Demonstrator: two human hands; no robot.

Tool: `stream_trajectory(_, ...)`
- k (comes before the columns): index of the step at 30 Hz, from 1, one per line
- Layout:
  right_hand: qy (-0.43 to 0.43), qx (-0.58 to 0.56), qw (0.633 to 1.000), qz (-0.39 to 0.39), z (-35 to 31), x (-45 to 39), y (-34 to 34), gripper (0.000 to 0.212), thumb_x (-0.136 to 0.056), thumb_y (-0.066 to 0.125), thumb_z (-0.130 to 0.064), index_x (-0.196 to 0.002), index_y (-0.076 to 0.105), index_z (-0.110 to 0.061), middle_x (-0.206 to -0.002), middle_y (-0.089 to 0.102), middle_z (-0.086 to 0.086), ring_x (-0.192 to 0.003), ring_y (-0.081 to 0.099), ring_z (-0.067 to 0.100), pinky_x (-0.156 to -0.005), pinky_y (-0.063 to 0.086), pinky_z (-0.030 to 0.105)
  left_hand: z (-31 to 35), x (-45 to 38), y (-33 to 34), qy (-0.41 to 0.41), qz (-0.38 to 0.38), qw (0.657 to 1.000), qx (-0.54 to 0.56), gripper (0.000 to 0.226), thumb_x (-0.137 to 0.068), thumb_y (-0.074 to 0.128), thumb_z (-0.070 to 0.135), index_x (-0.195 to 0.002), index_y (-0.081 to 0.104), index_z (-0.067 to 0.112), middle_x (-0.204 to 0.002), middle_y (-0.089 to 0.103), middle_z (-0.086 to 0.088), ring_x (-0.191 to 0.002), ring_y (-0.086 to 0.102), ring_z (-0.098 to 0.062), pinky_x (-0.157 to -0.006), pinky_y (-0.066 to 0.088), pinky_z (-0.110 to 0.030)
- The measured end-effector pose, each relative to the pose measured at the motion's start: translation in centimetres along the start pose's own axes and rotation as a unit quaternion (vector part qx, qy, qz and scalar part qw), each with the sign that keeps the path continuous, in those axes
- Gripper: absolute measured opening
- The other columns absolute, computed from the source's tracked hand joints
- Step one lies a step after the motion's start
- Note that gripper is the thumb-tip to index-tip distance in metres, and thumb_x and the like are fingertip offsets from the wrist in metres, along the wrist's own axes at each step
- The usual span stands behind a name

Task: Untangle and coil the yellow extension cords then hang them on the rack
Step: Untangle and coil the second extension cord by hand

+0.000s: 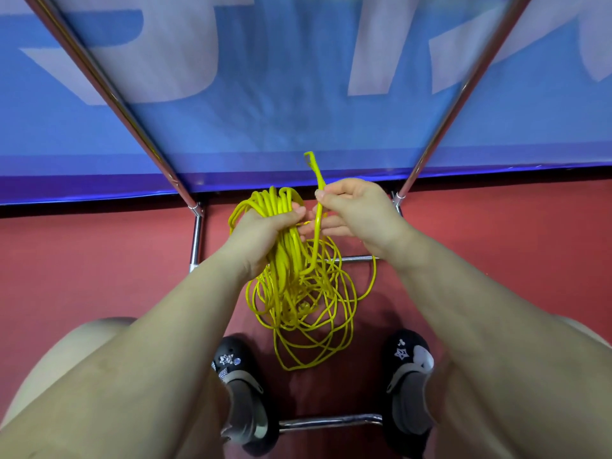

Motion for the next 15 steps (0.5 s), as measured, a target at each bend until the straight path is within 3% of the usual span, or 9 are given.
stream_trajectory(3, 0.024, -0.053, 0.998, 0.033, 0.1, -0.2, -0.7, 0.007, -0.091, 0.059, -0.015, -0.092, 0.054, -0.01, -0.076, 0.062, 0.005, -0.058, 0.068, 0.018, -0.056, 0.058, 0.025, -0.5, 0.2, 0.8, -0.01, -0.03, 0.999, -0.034, 0.003, -0.087, 0.061, 0.008, -0.086, 0.064, 0.009, -0.068, 0.067, -0.006, -0.058, 0.064, -0.017, -0.062, 0.057, -0.033)
stream_trajectory(8, 0.043, -0.081, 0.993, 0.075, 0.6, -0.6, -1.9, 0.02, -0.09, 0.06, -0.014, -0.106, 0.053, -0.003, -0.077, 0.061, 0.008, -0.066, 0.065, 0.019, -0.06, 0.056, 0.025, -1.2, 0.8, 2.2, -0.021, -0.096, 0.994, -0.048, 0.011, -0.088, 0.059, 0.006, -0.097, 0.064, 0.005, -0.081, 0.07, -0.012, -0.067, 0.068, -0.02, -0.068, 0.059, -0.036)
stream_trajectory(13, -0.006, 0.03, 0.993, 0.112, 0.2, -1.1, -2.7, 0.023, -0.085, 0.066, -0.019, -0.101, 0.061, -0.003, -0.068, 0.059, -0.001, -0.059, 0.057, 0.005, -0.052, 0.048, 0.012, -1.4, 1.3, 3.1, -0.031, -0.126, 0.989, -0.074, 0.007, -0.086, 0.06, 0.001, -0.085, 0.064, 0.006, -0.071, 0.069, -0.007, -0.061, 0.066, -0.015, -0.063, 0.058, -0.03)
stream_trajectory(15, -0.035, 0.095, 0.985, 0.138, -0.1, -1.2, -3.1, 0.02, -0.082, 0.07, -0.024, -0.091, 0.062, -0.008, -0.063, 0.056, -0.005, -0.053, 0.051, 0.003, -0.053, 0.043, 0.015, -1.6, 1.2, 2.9, -0.032, -0.119, 0.988, -0.089, 0.009, -0.085, 0.061, 0.0, -0.079, 0.063, 0.007, -0.066, 0.067, -0.005, -0.057, 0.064, -0.014, -0.059, 0.057, -0.029)
Point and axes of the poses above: each hand's wrist, its own x-axis away from the middle knuckle, its own y-axis out of the palm, z = x × y, the point moved 9 cm from there along -x, towards the middle knuckle
